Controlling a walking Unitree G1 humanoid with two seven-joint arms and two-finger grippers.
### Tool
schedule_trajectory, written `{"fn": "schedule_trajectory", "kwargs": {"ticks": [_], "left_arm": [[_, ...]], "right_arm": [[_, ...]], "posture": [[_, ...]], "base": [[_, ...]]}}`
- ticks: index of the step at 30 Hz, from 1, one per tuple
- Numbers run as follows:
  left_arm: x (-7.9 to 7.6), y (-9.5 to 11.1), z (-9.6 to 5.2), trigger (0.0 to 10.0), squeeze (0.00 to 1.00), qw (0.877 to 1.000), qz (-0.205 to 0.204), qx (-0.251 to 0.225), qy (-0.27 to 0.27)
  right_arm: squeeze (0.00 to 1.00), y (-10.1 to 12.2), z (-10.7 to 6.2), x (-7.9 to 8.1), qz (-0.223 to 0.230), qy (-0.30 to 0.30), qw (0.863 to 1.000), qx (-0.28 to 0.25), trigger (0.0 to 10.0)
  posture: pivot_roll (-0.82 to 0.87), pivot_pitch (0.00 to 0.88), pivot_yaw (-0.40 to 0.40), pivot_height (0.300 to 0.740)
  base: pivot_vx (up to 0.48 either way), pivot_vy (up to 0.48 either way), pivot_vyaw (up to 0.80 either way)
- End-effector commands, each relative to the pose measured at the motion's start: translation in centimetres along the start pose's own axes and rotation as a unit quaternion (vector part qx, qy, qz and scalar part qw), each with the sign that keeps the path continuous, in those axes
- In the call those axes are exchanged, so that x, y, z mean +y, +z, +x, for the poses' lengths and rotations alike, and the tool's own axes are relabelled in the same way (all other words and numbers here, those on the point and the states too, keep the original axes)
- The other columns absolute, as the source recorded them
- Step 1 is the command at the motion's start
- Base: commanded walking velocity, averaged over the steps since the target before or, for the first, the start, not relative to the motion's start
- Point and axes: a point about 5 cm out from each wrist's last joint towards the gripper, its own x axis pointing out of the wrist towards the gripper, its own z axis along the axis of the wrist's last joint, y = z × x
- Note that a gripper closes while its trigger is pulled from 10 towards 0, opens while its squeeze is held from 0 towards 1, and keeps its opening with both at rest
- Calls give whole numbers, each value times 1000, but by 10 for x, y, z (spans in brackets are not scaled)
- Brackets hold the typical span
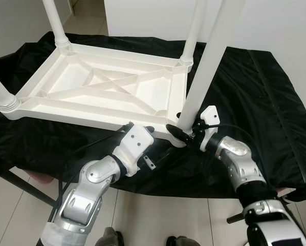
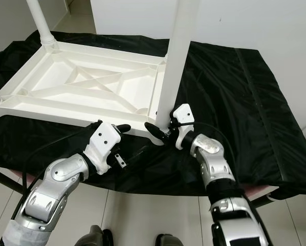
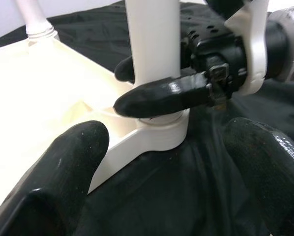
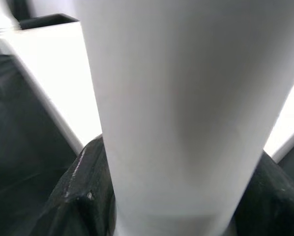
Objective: Building children table
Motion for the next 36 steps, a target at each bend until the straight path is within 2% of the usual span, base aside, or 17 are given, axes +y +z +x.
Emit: {"fn": "schedule_trajectory", "kwargs": {"ticks": [1,4,8,9,10,13,14,15,16,18,24,25,31,33,34,35,36], "left_arm": [[-3,-2,2,10000,0,1000,0,0,-10],[-2,-2,3,10000,0,1000,1,0,-9],[4,-3,1,10000,0,1000,6,1,1],[4,-3,1,10000,0,1000,6,1,1],[5,-2,0,10000,0,1000,6,0,4],[6,-2,0,10000,0,1000,6,0,6],[7,-2,0,10000,0,1000,8,2,8],[7,-2,0,10000,0,1000,8,2,8],[7,-1,-2,10000,0,1000,10,1,8],[7,-1,-4,10000,0,1000,11,3,9],[8,-2,-4,10000,0,1000,10,5,13],[9,-2,-3,10000,0,1000,10,5,15],[8,-2,-4,10000,0,1000,9,5,19],[8,-2,-4,10000,0,1000,9,5,19],[8,-2,-5,10000,0,1000,7,5,21],[8,-2,-5,10000,0,1000,7,5,21],[8,-2,-6,10000,0,1000,7,5,21]], "right_arm": [[0,-6,-5,-1,9,-75,997,9,10000],[0,-7,-5,3,16,-101,995,6,10000],[0,-14,-4,22,54,-199,979,5,10000],[0,-14,-4,22,54,-199,979,5,10000],[0,-18,-3,30,66,-230,971,4,10000],[0,-20,-2,35,73,-251,965,4,10000],[0,-21,0,40,75,-272,959,7,10000],[0,-21,0,40,75,-272,959,7,10000],[0,-22,4,49,85,-278,957,5,10000],[0,-18,10,59,83,-263,961,-5,10000],[0,-13,10,56,79,-256,963,-19,10000],[1000,-11,9,51,82,-257,963,-25,10000],[1000,-1,-2,36,56,-238,969,-45,10000],[1000,-1,-2,36,56,-238,969,-45,10000],[0,1,-5,32,48,-210,975,-48,10000],[0,1,-5,32,48,-210,975,-48,10000],[0,2,-7,28,43,-183,981,-50,10000]], "posture": [[-128,74,-11,740],[-128,74,-11,740],[-123,72,-14,740],[-123,72,-14,740],[-121,74,-13,740],[-118,79,-12,740],[-107,78,-3,740],[-107,78,-3,740],[-100,79,0,740],[-100,80,3,740],[-102,80,11,740],[-100,83,9,740],[-95,86,6,740],[-95,86,6,740],[-94,85,4,740],[-94,85,4,740],[-94,86,7,740]], "base": [[0,0,0],[0,0,0],[0,0,0],[0,0,0],[0,0,0],[0,0,0],[0,0,0],[0,0,0],[0,0,0],[0,0,0],[0,0,0],[0,0,0],[0,0,0],[0,0,0],[0,0,0],[0,0,0],[0,0,0]]}}
